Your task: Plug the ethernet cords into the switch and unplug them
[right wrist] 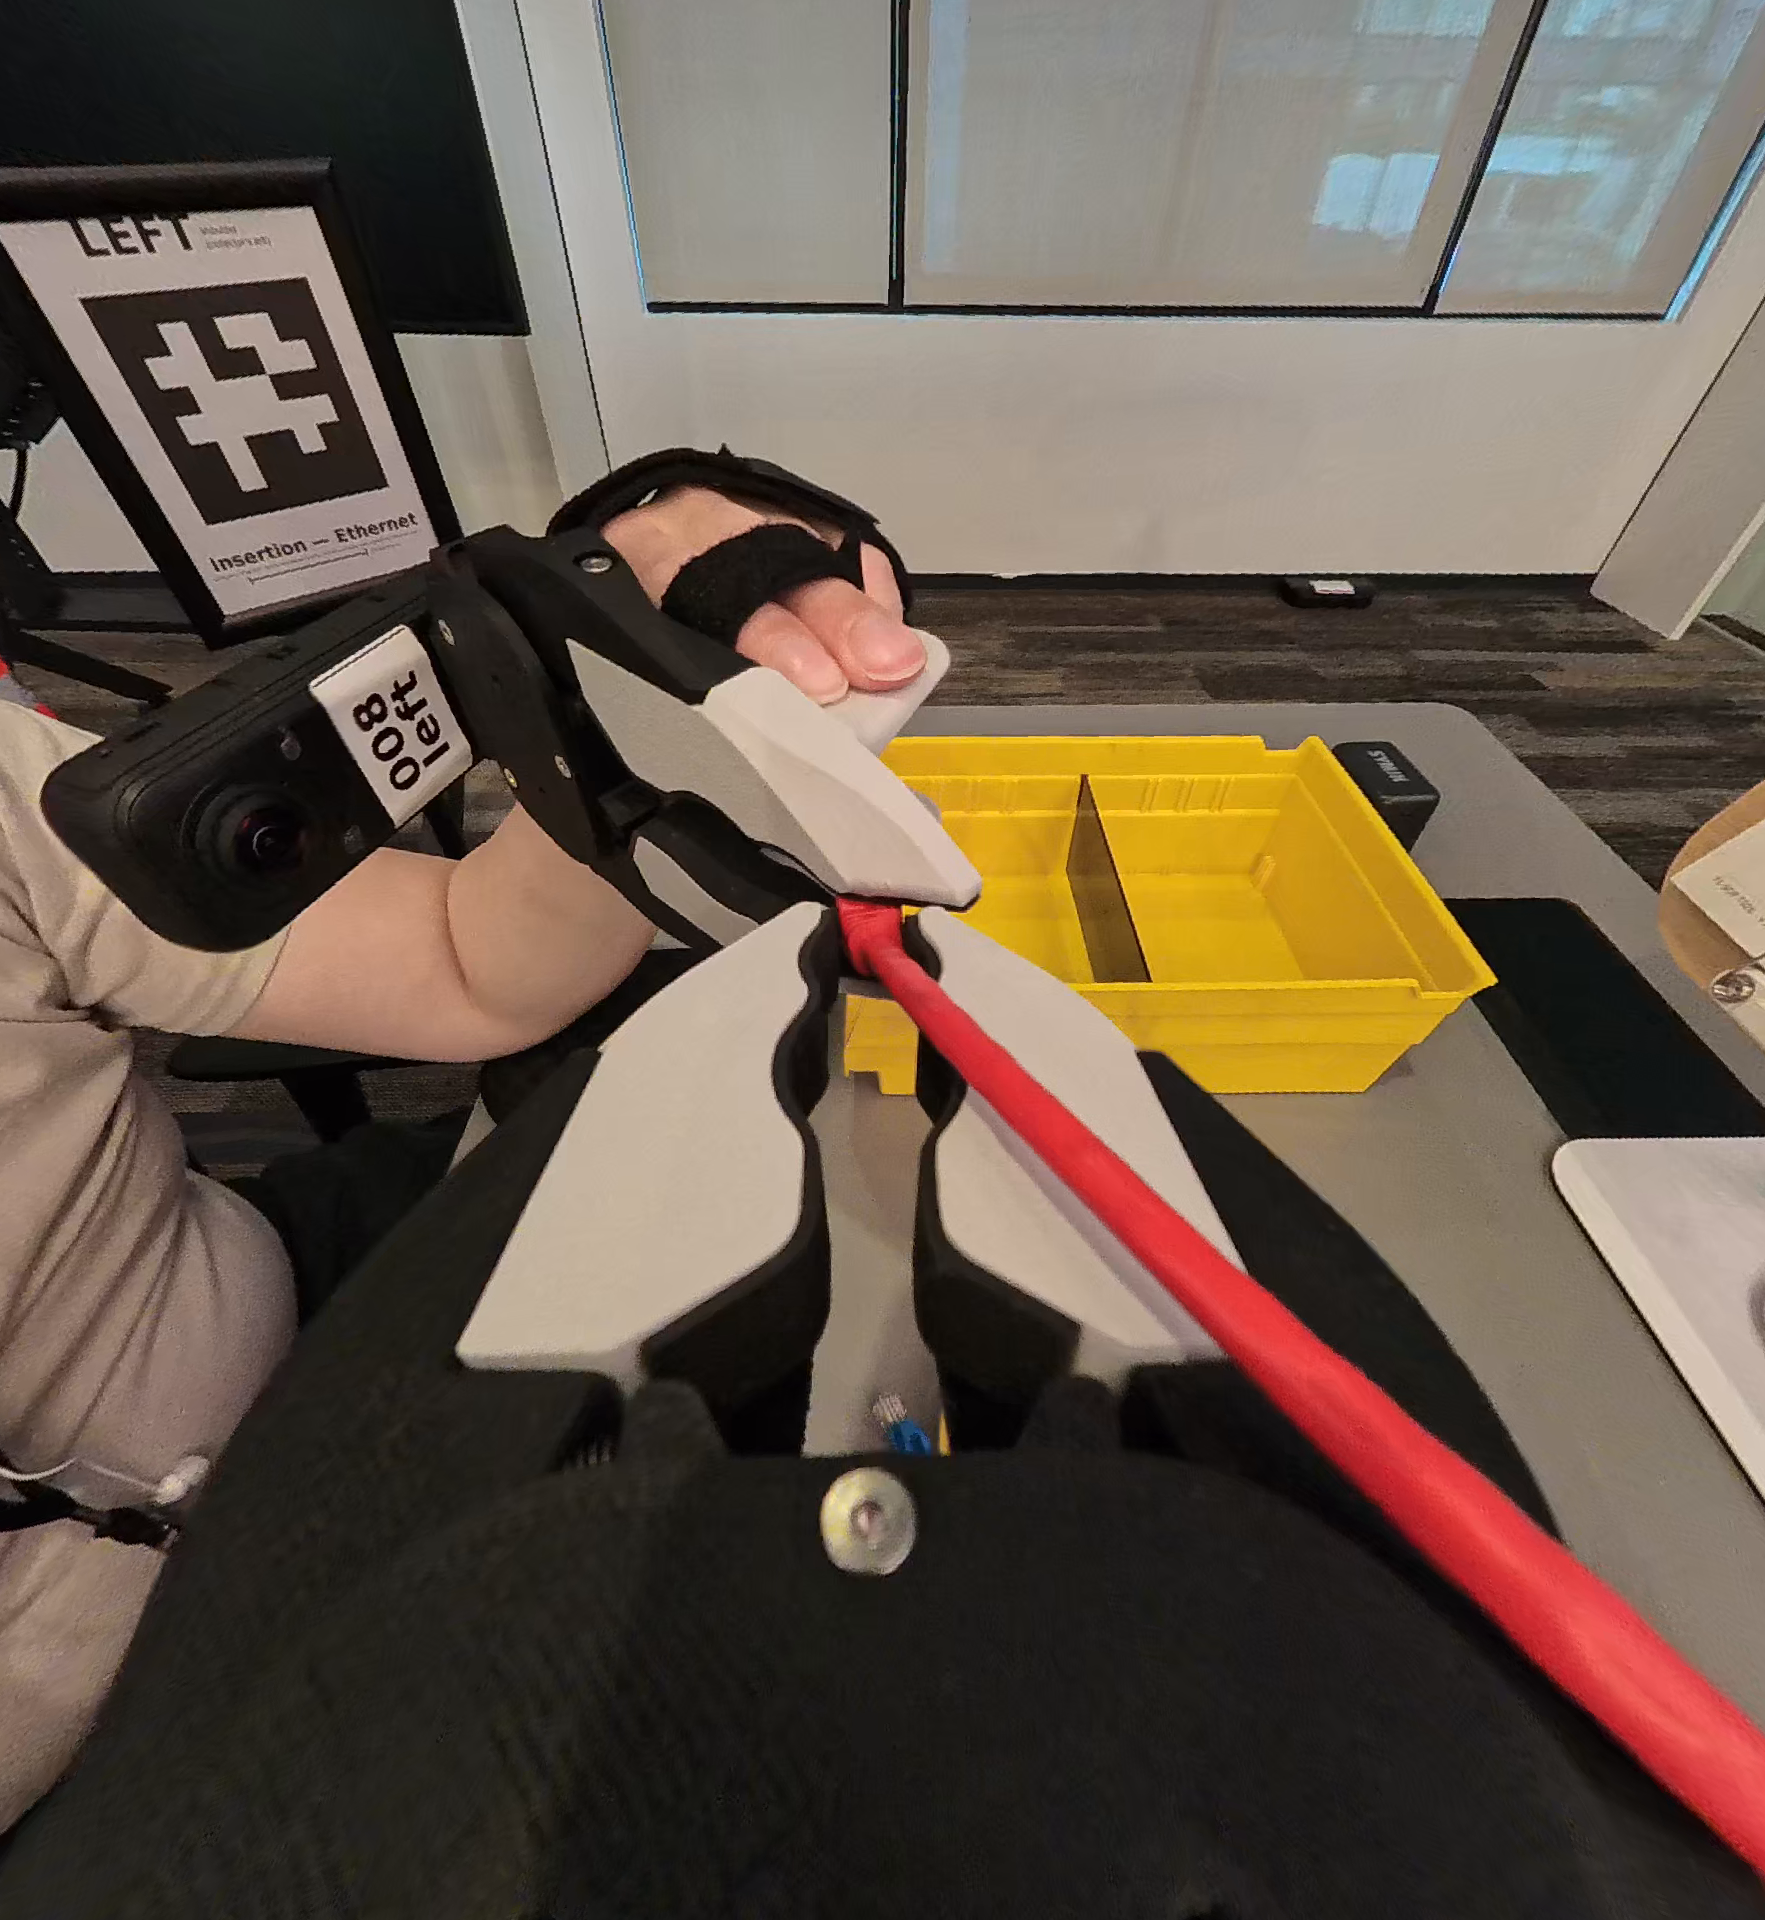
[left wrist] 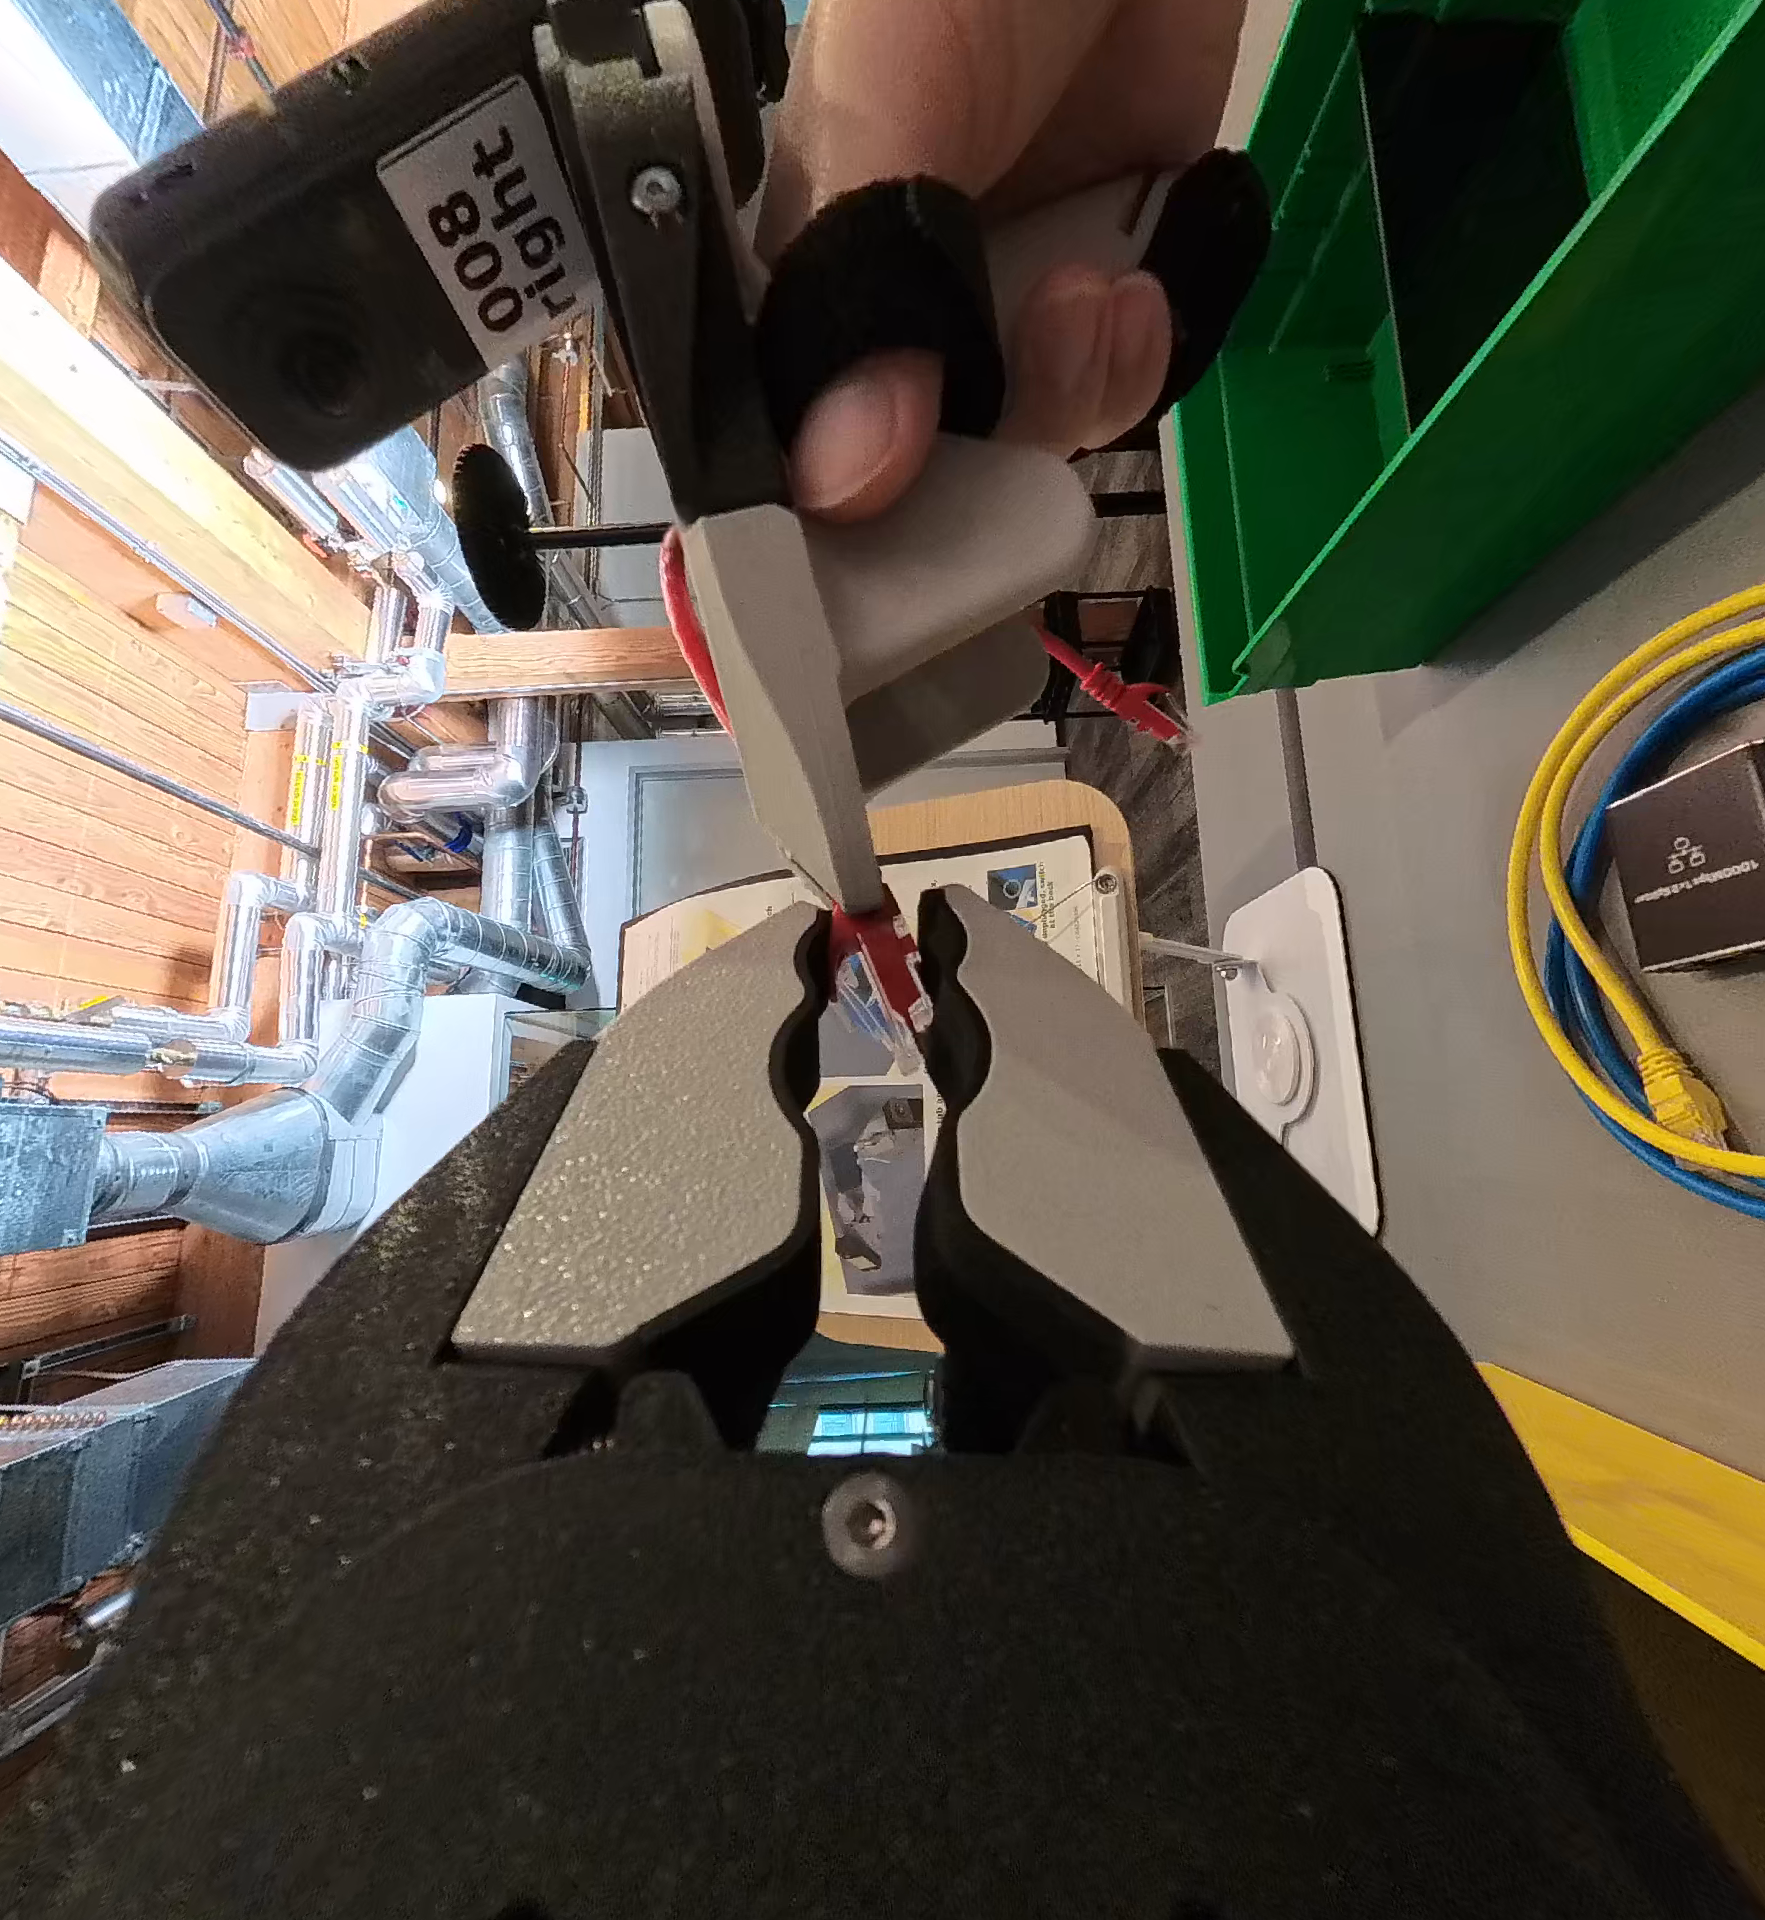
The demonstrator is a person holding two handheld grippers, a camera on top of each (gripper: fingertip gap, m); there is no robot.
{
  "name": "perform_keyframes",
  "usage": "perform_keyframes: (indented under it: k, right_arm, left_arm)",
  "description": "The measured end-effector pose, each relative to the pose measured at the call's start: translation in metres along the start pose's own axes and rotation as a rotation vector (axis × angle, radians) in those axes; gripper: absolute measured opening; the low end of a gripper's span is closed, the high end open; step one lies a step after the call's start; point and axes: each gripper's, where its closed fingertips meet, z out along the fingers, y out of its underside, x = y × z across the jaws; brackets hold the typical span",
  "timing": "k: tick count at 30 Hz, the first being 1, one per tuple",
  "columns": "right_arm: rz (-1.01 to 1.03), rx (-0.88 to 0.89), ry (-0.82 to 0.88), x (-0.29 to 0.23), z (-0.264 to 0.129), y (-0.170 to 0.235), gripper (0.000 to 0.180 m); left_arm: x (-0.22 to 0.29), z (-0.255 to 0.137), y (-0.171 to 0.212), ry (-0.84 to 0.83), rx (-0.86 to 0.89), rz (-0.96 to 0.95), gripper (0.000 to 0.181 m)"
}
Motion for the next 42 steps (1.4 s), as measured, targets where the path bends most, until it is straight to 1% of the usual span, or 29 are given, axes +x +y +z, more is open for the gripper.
perform_keyframes:
  k: [6, 10, 11, 13, 15, 18, 20, 23, 25, 27, 30, 32, 33, 35, 39, 41, 42]
  right_arm:
    - [0.013, -0.028, 0.015, 0.002, 0.003, 0.004, 0.012]
    - [0.032, 0.017, 0.015, 0.004, 0.002, -0.001, 0.012]
    - [0.036, 0.026, 0.013, 0.005, 0.001, -0.002, 0.012]
    - [0.031, 0.04, 0.046, 0.012, -0.003, -0.003, 0.012]
    - [0.033, 0.063, 0.088, 0.023, -0.01, -0.004, 0.012]
    - [0.053, 0.131, 0.127, 0.035, -0.025, -0.011, 0.012]
    - [0.053, 0.165, 0.159, 0.041, -0.036, -0.015, 0.012]
    - [0.012, 0.205, 0.214, 0.042, -0.056, -0.026, 0.012]
    - [-0.044, 0.215, 0.295, 0.041, -0.074, -0.035, 0.012]
    - [-0.118, 0.208, 0.386, 0.037, -0.093, -0.044, 0.012]
    - [-0.211, 0.208, 0.488, 0.024, -0.122, -0.057, 0.012]
    - [-0.255, 0.214, 0.526, 0.013, -0.139, -0.064, 0.012]
    - [-0.272, 0.224, 0.534, 0.007, -0.147, -0.067, 0.012]
    - [-0.294, 0.258, 0.55, -0.004, -0.163, -0.074, 0.012]
    - [-0.323, 0.301, 0.581, -0.016, -0.189, -0.079, 0.012]
    - [-0.326, 0.319, 0.588, -0.019, -0.2, -0.079, 0.012]
    - [-0.327, 0.334, 0.588, -0.02, -0.205, -0.08, 0.012]
  left_arm:
    - [0.005, 0.001, 0.003, 0.026, -0.013, 0.014, 0.015]
    - [0.0, 0.001, 0.005, -0.007, -0.036, -0.008, 0.016]
    - [-0.002, 0.001, 0.005, -0.015, -0.043, -0.032, 0.017]
    - [-0.007, 0.003, 0.009, -0.026, -0.077, -0.101, 0.029]
    - [-0.009, 0.001, 0.014, -0.014, -0.096, -0.165, 0.037]
    - [-0.014, -0.002, 0.018, -0.017, -0.076, -0.256, 0.037]
    - [-0.014, -0.002, 0.025, 0.005, -0.098, -0.332, 0.037]
    - [0.001, 0.005, 0.042, 0.103, -0.186, -0.48, 0.037]
    - [0.017, 0.012, 0.047, 0.188, -0.22, -0.595, 0.038]
    - [0.03, 0.02, 0.041, 0.268, -0.186, -0.713, 0.038]
    - [0.048, 0.032, 0.026, 0.38, -0.106, -0.842, 0.039]
    - [0.068, 0.039, 0.02, 0.494, -0.125, -0.924, 0.045]
    - [0.082, 0.042, 0.019, 0.554, -0.154, -0.944, 0.049]
    - [0.11, 0.05, 0.018, 0.648, -0.217, -0.945, 0.051]
    - [0.17, 0.068, 0.014, 0.802, -0.331, -0.914, 0.045]
    - [0.188, 0.08, 0.01, 0.824, -0.374, -0.913, 0.042]
    - [0.197, 0.082, 0.006, 0.863, -0.38, -0.915, 0.042]
